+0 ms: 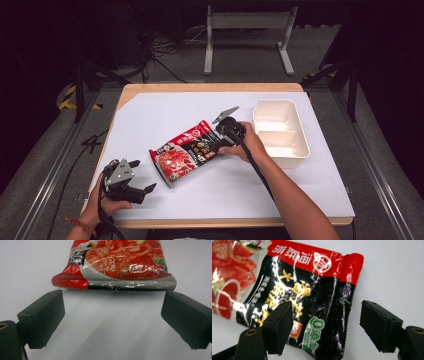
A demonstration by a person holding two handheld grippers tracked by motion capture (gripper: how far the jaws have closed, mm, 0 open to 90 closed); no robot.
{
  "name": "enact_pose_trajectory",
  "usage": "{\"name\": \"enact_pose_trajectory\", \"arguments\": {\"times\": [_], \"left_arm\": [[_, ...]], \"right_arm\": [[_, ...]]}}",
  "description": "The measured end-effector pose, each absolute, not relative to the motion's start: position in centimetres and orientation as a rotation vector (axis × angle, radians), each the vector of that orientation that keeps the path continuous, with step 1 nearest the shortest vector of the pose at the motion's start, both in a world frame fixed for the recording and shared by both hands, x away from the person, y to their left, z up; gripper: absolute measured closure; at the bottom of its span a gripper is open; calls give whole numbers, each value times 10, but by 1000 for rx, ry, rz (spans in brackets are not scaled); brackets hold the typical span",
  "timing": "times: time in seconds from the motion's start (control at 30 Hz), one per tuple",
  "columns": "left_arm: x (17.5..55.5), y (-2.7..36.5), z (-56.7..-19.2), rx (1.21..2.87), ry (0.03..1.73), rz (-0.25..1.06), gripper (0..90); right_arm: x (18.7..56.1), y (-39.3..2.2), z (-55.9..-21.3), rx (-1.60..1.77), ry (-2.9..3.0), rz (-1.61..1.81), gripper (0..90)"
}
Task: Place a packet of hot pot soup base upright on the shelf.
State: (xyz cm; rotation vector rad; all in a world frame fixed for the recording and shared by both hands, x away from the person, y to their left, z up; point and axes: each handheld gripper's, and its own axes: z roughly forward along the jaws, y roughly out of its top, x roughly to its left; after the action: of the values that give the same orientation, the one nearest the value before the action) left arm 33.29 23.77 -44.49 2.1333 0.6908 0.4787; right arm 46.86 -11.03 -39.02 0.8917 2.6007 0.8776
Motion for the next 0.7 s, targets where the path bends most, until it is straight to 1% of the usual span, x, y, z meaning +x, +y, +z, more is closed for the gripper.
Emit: {"name": "enact_pose_trajectory", "arguments": {"times": [0.13,0.33,0.57,0.7], "left_arm": [[333,237,-445,2140,686,479,61],[332,238,-445,2127,680,474,57],[333,238,-445,2127,668,460,57],[333,237,-445,2129,668,454,58]], "right_arm": [[480,-105,-398,930,2617,838,267],[487,-99,-410,982,2652,803,256],[495,-100,-421,1110,2693,866,232],[499,-101,-425,1157,2741,897,244]]}}
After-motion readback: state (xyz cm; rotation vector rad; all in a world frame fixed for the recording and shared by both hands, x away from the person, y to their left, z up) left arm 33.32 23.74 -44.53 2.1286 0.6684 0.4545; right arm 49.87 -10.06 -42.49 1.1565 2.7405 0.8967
